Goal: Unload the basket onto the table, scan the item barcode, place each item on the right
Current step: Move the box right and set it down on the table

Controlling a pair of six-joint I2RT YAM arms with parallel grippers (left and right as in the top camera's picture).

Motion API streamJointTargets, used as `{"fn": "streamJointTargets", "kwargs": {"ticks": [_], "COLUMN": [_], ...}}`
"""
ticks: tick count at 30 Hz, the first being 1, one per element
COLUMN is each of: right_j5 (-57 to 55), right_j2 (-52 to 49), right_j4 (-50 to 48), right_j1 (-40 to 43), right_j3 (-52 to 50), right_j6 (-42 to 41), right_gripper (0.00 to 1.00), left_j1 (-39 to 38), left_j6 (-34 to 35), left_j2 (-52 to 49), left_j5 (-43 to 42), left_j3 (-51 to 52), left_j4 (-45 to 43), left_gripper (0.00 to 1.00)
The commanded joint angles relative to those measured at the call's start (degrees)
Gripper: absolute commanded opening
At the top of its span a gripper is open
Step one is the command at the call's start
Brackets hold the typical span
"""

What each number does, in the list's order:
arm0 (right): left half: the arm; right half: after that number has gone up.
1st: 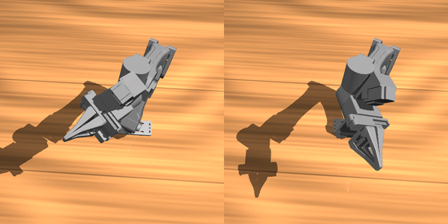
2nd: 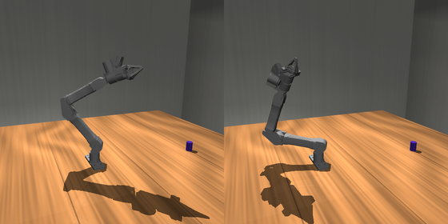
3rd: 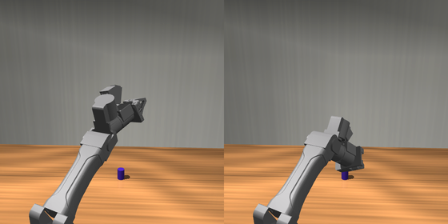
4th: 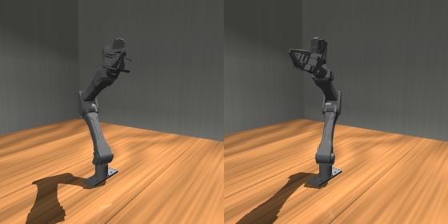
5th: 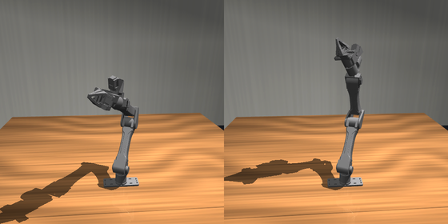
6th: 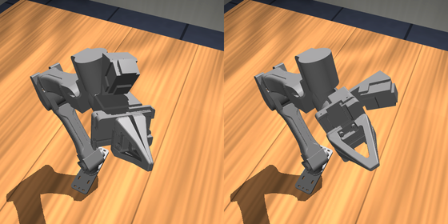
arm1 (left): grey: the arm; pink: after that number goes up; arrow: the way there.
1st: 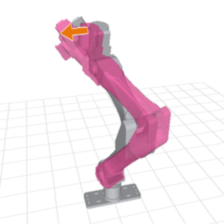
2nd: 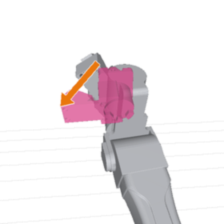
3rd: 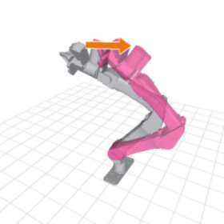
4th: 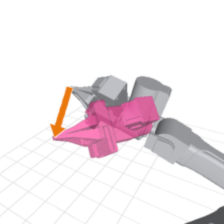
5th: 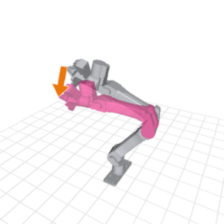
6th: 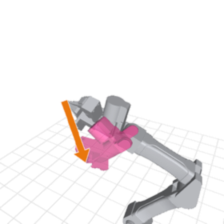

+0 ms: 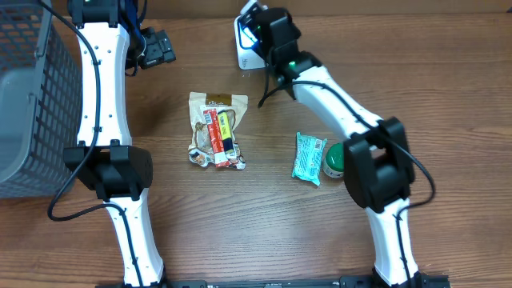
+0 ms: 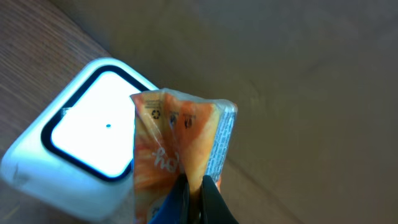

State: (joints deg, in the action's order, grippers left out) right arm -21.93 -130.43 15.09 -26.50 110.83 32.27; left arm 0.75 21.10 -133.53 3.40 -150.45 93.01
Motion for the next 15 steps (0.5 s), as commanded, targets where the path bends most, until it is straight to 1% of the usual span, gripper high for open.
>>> {"fn": "streamJointTargets", "kwargs": {"ticks": [1,3,5,12,13,15], "right_j5": [-1.2,-1.2,-1.2,0.2,0.6,0.6], "right_j2": [9.2,11.5,13.2,13.8,13.7,13.7], "right_j4": [5.3,11.9,19.0,47.5,50.3,56.0], "right_j1": [1.9,3.1,4.8,13.1,14.1,17.0], "right_j3": [0.7,0.7,0.7,0.6,0.6,0.6], "right_j6": [-14.1,-17.7,-19.1,-19.1,-19.3,-22.4], "right_gripper": [0.04,0.04,0.04,0.04,0.04,0.05], "left_j1": [-0.4,-0.4,-0.4,-0.4,-0.4,-0.4], "left_j6": [1.2,1.2,1.2,1.2,1.2,1.2], "left_j2": [-0.3,-0.3,-0.3,-0.3,-0.3,-0.3], "left_j5": [-0.4,-0.4,-0.4,-0.4,-0.5,-0.4], "left_j3": [0.2,0.2,0.2,0.2,0.2,0.2], "left_j4": [-0.1,-0.1,-0.1,-0.1,-0.1,-0.1], "left_gripper": [1.00,1.00,1.00,1.00,1.00,1.00]}}
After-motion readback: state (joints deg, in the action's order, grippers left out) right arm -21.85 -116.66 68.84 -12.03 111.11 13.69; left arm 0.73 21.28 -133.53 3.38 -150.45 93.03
